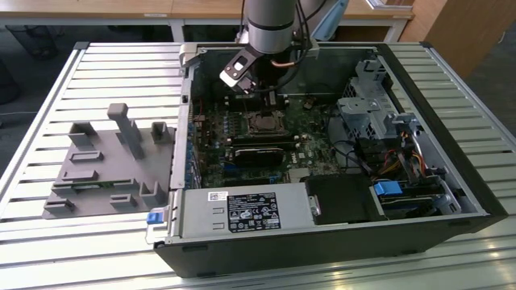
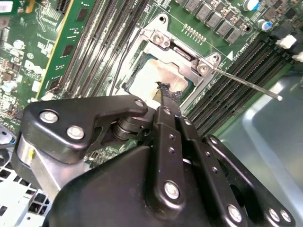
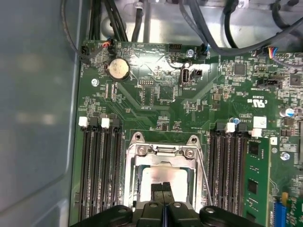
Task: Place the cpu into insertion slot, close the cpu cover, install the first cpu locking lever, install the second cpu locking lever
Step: 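Install the first cpu locking lever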
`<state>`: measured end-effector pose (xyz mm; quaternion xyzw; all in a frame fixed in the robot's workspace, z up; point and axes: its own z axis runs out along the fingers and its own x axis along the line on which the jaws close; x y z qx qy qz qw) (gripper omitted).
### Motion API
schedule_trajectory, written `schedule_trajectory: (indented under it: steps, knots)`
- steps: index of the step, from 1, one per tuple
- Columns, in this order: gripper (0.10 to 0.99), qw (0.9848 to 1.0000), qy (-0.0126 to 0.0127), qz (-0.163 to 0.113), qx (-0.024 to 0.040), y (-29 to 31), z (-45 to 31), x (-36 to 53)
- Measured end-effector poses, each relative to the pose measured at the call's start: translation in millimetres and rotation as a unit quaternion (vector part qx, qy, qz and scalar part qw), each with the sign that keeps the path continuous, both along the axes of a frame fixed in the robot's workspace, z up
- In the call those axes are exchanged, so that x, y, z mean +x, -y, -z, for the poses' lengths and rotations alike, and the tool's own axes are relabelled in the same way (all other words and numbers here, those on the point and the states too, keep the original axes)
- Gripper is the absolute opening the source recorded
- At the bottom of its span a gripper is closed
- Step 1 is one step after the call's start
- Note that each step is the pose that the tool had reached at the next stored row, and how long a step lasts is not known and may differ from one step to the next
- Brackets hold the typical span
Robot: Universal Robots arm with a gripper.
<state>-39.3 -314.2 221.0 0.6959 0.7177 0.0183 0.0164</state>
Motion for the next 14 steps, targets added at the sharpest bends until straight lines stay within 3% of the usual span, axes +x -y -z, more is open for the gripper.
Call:
schedule_trajectory:
  steps: [6, 7, 14]
  knots:
    - [0.106, 1.0, -0.0001, 0.0, 0.0, 0.0, -15.9, 0.0]
    - [0.106, 1.0, -0.0002, 0.0, 0.0001, 0.0, -23.3, 0.0]
    - [0.106, 1.0, -0.0002, 0.0, 0.0, 0.0, -52.1, 0.0]
